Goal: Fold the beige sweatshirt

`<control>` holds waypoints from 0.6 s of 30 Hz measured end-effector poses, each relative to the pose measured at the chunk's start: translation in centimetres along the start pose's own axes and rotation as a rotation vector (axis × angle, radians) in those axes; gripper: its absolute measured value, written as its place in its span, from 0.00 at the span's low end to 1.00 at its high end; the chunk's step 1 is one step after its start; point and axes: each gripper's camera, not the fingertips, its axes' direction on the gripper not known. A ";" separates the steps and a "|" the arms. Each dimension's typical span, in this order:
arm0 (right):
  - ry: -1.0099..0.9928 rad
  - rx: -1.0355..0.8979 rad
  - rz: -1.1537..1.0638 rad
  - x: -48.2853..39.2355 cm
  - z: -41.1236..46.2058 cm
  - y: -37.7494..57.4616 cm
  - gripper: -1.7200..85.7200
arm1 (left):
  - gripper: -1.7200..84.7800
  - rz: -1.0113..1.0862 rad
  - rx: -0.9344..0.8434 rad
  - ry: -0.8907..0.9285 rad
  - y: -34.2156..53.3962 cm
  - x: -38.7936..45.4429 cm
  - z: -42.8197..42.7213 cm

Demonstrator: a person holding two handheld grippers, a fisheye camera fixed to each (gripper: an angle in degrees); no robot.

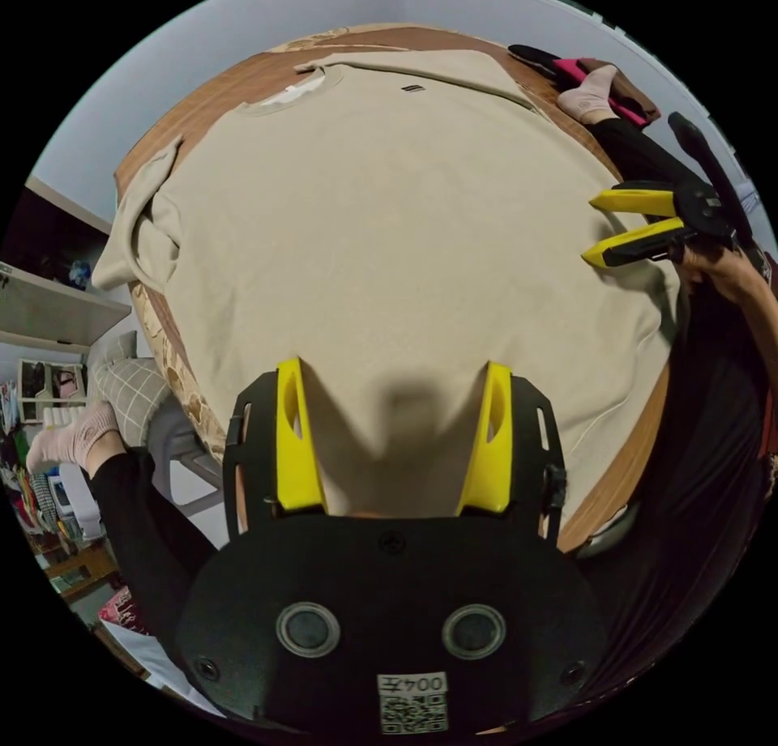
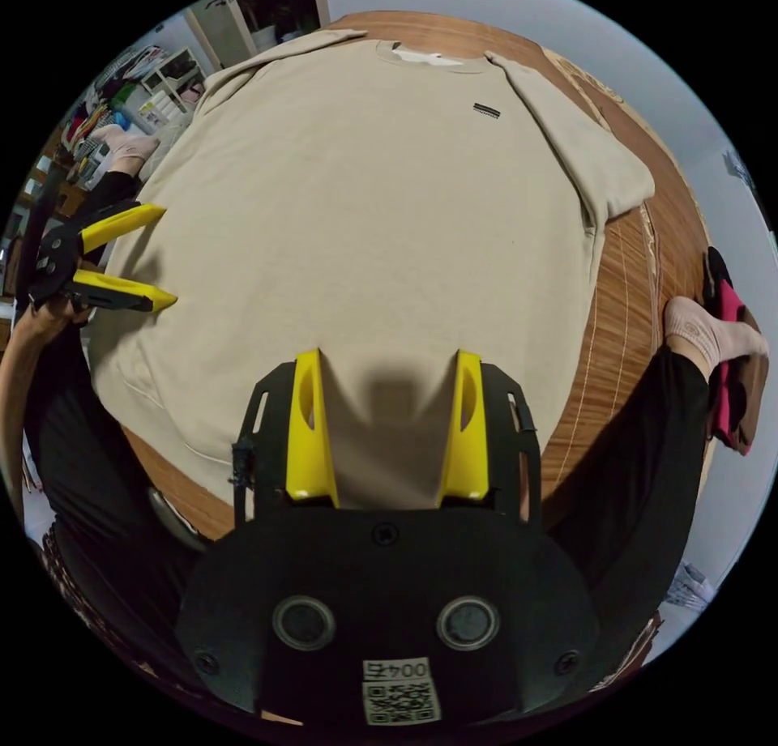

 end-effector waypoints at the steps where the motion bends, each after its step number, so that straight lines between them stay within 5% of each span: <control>1: 0.000 -0.011 0.004 -0.1 0.1 0.8 0.27 | 0.35 0.002 -0.003 0.003 0.6 0.4 0.1; 18: 0.000 -0.068 0.041 -2.1 2.5 8.1 0.27 | 0.35 -0.013 -0.021 0.004 7.1 2.1 1.6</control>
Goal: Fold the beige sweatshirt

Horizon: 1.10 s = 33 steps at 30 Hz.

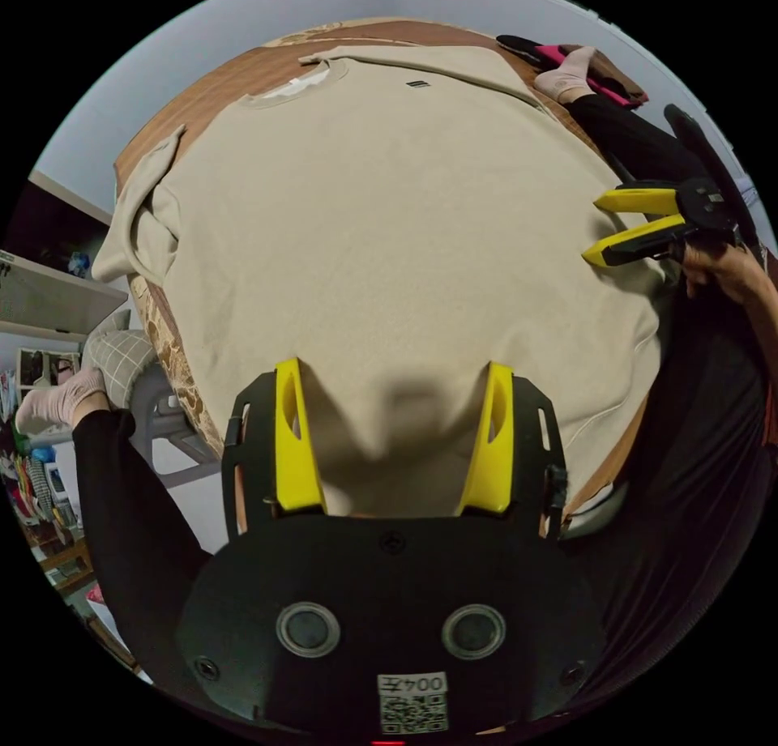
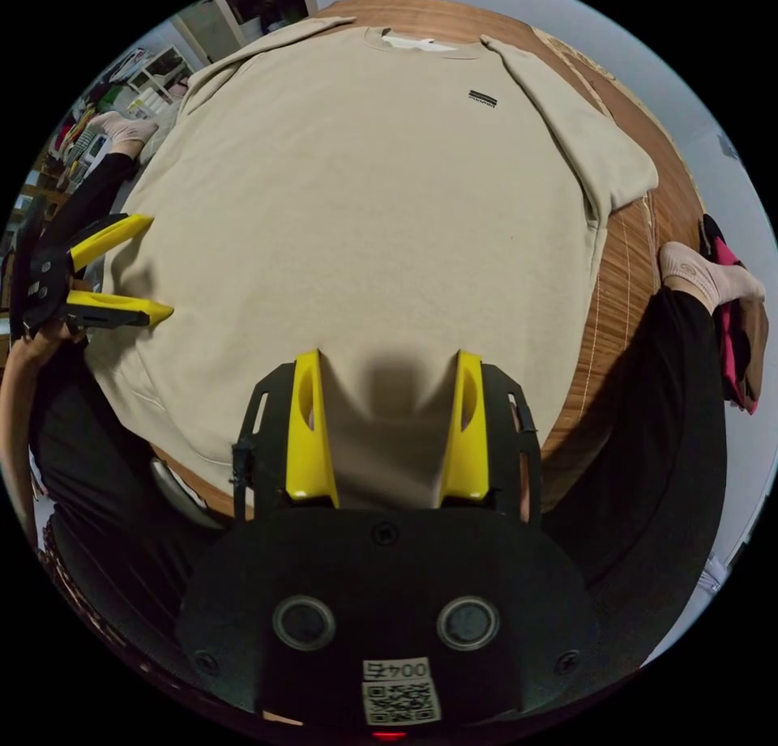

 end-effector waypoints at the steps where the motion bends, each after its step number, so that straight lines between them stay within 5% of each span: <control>1: 0.000 0.000 0.002 -0.1 0.2 0.2 0.27 | 0.35 -0.001 0.002 -0.001 0.3 -0.2 0.1; 7: 0.004 0.015 0.058 -0.2 0.4 1.0 0.27 | 0.37 -0.018 0.054 -0.006 2.1 -0.9 0.6; 23: 0.029 0.538 0.112 -1.6 2.1 3.0 0.21 | 0.39 -0.210 0.364 0.076 5.2 -5.3 -0.3; 33: 0.063 0.443 0.153 -1.3 6.2 1.8 0.21 | 0.38 -0.229 0.397 -0.018 -1.0 -10.8 -0.1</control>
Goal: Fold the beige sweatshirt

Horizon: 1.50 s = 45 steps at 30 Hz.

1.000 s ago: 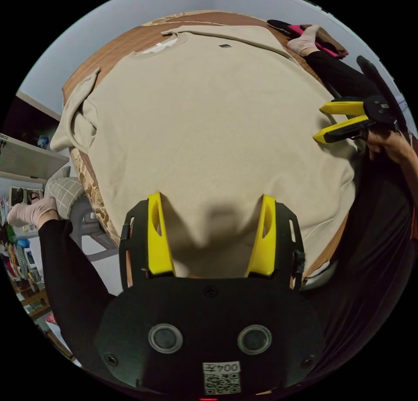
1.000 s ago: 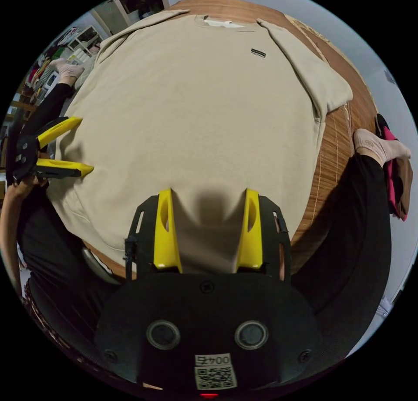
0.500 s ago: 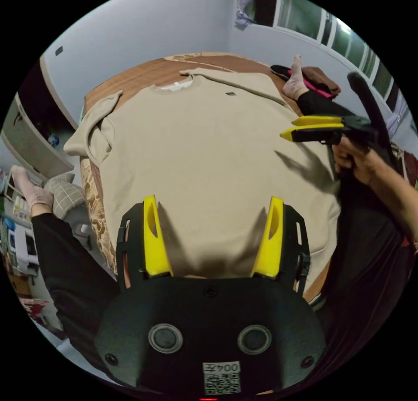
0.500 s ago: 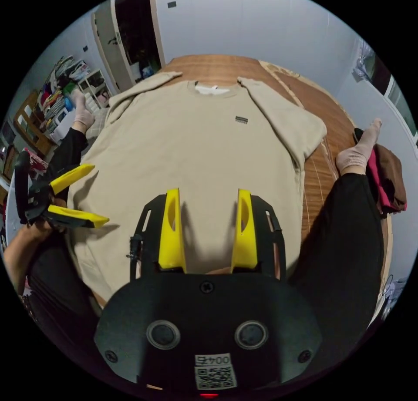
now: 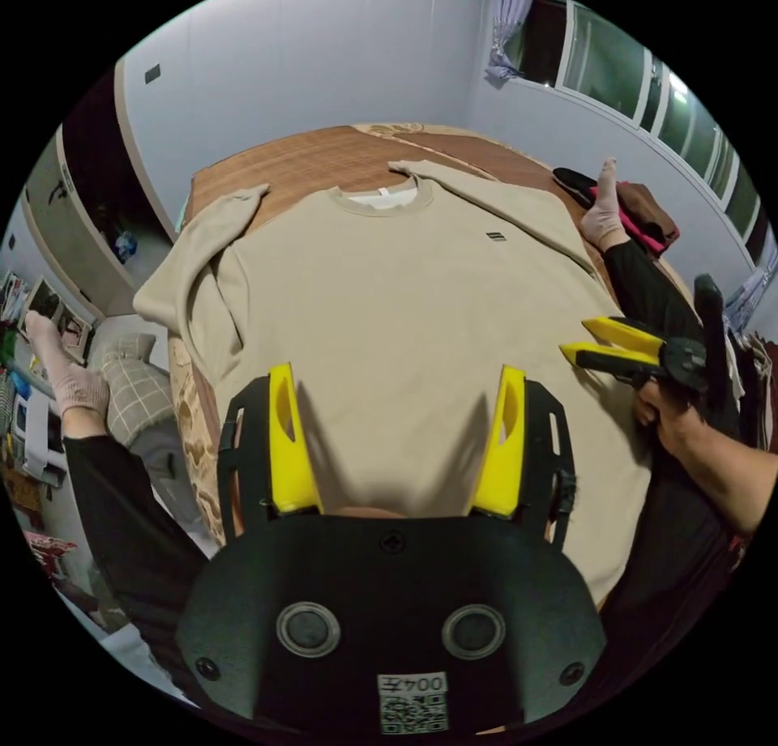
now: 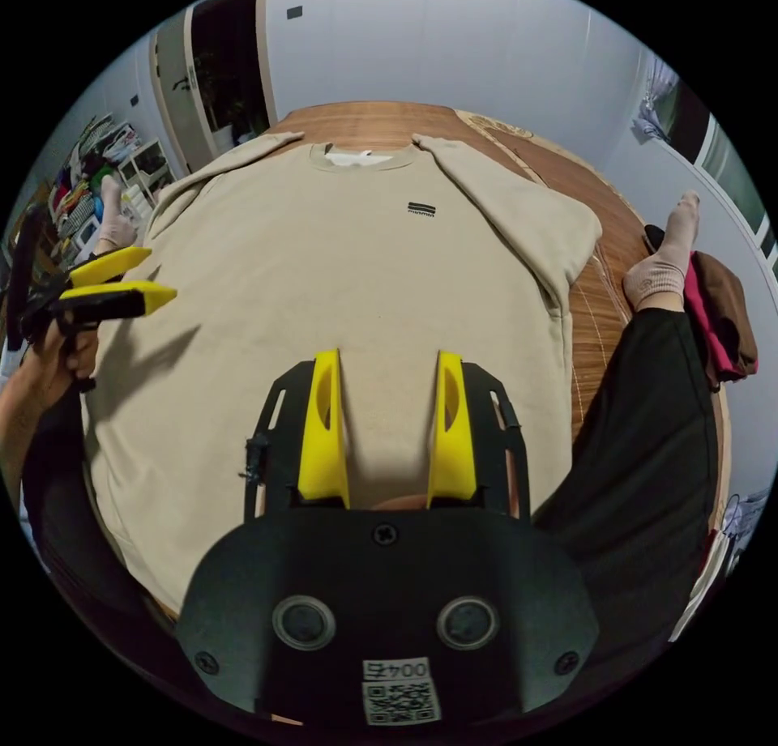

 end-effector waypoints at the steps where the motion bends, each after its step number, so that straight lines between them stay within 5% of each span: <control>1: -0.012 0.004 0.006 0.2 0.0 0.3 0.21 | 0.38 0.002 0.000 -0.015 -0.9 -0.6 0.5; 27: -0.068 0.047 -0.018 -2.0 -5.9 1.0 0.17 | 0.36 0.021 -0.026 -0.077 -0.9 -2.1 5.5; 34: -0.193 0.190 -0.039 -2.2 -6.7 -14.1 0.09 | 0.36 0.023 -0.014 -0.077 -0.5 -2.1 5.5; 45: -0.195 0.098 -0.035 -5.1 1.1 -33.7 0.08 | 0.36 0.025 0.002 -0.079 -0.2 -1.5 5.5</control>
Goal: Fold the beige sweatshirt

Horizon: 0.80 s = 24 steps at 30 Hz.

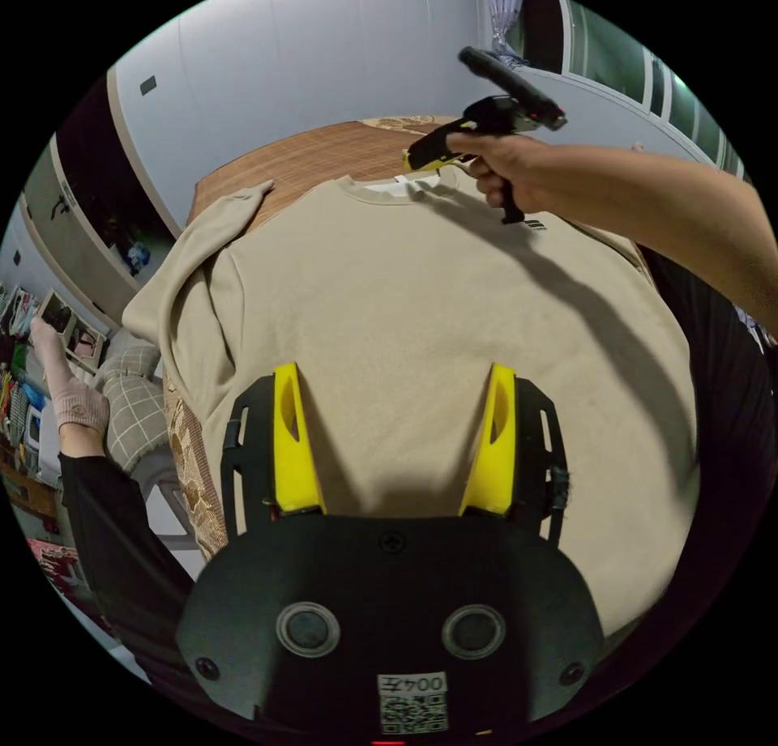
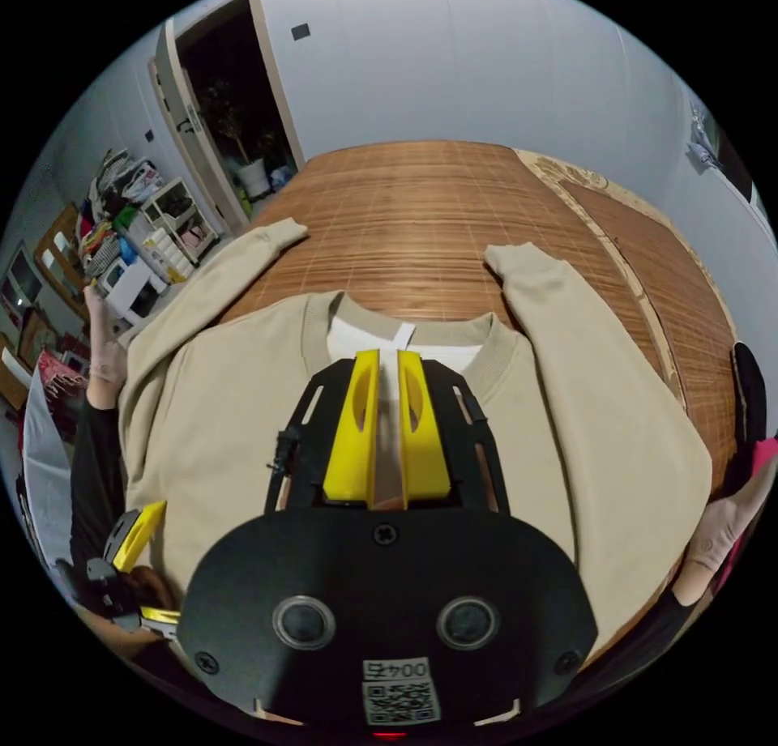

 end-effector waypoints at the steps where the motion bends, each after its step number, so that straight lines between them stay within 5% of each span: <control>1: 0.024 -0.031 0.000 -0.1 1.3 -1.2 0.08 | 0.36 0.000 0.001 0.000 0.0 0.1 0.0; 10: 0.008 -0.127 -0.035 -0.9 2.9 -7.1 0.10 | 0.36 0.002 0.004 -0.003 0.3 0.9 -0.4; 15: 0.149 -0.028 0.025 2.8 -0.9 -9.2 0.13 | 0.36 0.002 0.003 -0.004 0.3 1.5 -0.7; 19: 0.255 -0.129 0.039 5.9 1.1 -12.0 0.16 | 0.36 0.004 0.004 -0.008 0.3 2.2 -1.1; 24: 0.233 -0.214 0.038 6.7 3.0 -13.3 0.09 | 0.36 0.009 0.010 -0.012 0.4 3.1 -1.5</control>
